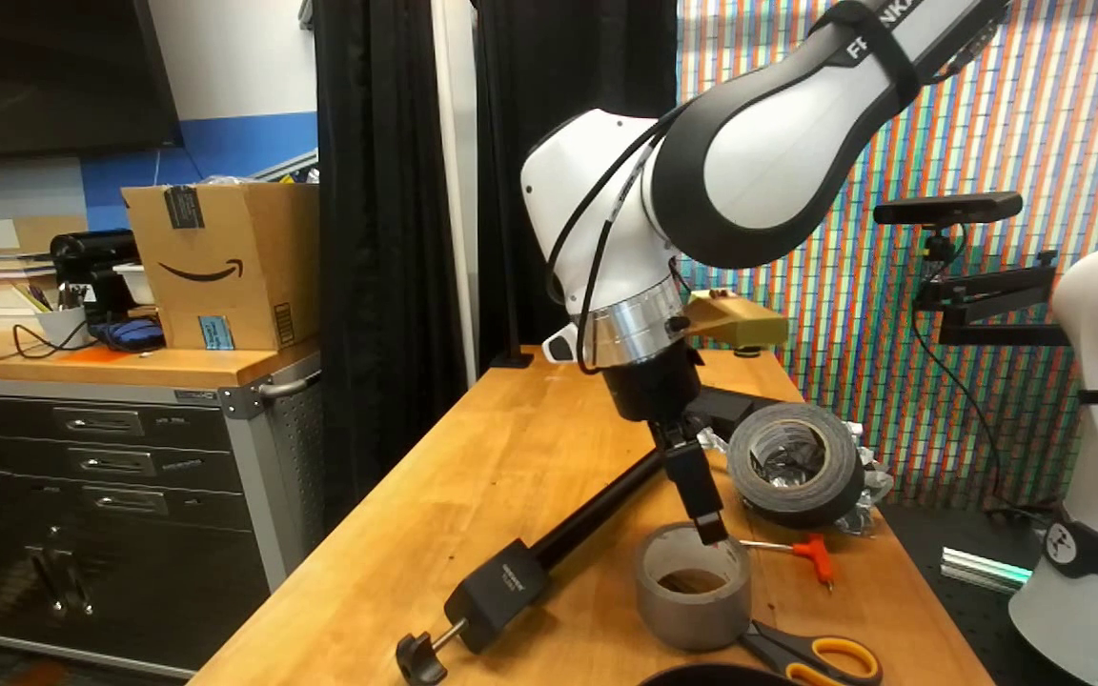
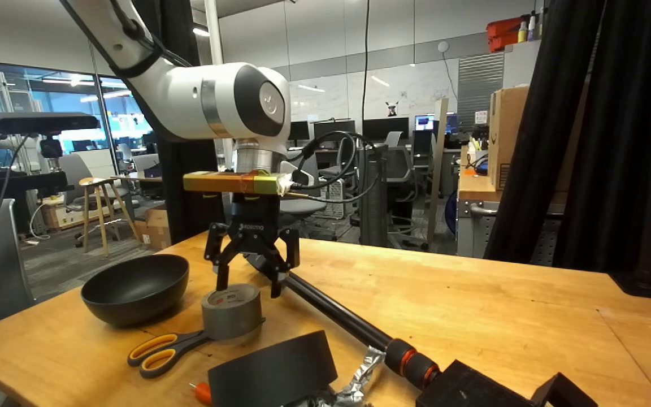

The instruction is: Move the tape to the right

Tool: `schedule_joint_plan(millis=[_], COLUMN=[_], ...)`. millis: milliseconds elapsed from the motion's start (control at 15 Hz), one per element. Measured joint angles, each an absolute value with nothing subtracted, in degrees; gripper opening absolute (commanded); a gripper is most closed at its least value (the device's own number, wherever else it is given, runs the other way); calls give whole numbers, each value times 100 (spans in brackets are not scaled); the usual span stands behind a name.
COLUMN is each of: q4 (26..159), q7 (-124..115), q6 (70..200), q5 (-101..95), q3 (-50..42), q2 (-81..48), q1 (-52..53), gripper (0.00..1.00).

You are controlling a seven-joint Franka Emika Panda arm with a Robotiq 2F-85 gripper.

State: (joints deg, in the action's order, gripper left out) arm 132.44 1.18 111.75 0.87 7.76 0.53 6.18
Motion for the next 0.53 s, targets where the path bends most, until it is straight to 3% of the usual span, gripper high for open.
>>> schedule_joint_plan(millis=[400,467,533], q4=[12986,12969,12950], q7=[90,92,93], q6=[11196,11207,11210], q5=[235,271,299], q3=[774,767,759], q2=[-418,-473,-520], q1=[631,631,630], gripper=[100,75,73])
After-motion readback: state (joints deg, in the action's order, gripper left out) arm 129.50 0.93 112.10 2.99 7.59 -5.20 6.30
